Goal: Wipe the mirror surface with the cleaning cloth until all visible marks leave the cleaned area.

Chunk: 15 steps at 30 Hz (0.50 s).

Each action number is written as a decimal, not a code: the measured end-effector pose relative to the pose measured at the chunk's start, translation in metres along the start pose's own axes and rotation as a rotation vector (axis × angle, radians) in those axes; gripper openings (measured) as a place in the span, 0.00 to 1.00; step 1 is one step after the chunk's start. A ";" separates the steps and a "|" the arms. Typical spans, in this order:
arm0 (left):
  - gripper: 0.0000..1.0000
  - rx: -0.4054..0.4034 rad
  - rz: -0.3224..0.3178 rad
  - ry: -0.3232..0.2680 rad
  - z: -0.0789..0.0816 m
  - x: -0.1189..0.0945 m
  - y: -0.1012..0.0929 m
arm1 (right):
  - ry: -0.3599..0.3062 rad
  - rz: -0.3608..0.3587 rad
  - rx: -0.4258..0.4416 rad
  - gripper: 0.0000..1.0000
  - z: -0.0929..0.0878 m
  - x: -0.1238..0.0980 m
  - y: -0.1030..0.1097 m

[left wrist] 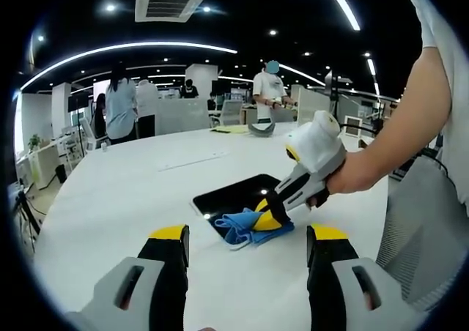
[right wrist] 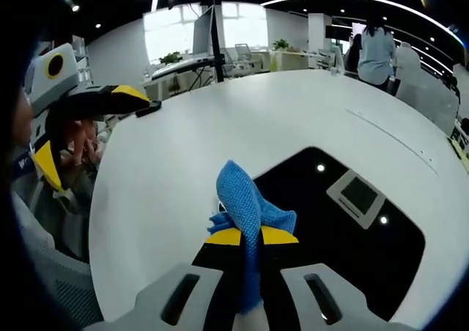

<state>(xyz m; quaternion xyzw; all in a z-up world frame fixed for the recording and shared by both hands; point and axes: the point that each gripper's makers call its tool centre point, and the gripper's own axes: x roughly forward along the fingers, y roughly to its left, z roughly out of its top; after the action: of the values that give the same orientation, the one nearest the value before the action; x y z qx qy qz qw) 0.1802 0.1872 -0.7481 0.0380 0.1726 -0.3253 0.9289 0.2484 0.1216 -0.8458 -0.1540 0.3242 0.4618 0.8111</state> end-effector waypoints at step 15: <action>0.65 0.004 -0.003 -0.010 0.004 0.003 0.000 | -0.003 -0.039 0.037 0.02 -0.011 -0.014 -0.014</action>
<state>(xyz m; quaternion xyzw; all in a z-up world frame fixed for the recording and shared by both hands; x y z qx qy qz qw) 0.1834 0.1853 -0.7457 0.0378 0.1677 -0.3274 0.9291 0.2507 0.0989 -0.8455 -0.1447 0.3283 0.4403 0.8231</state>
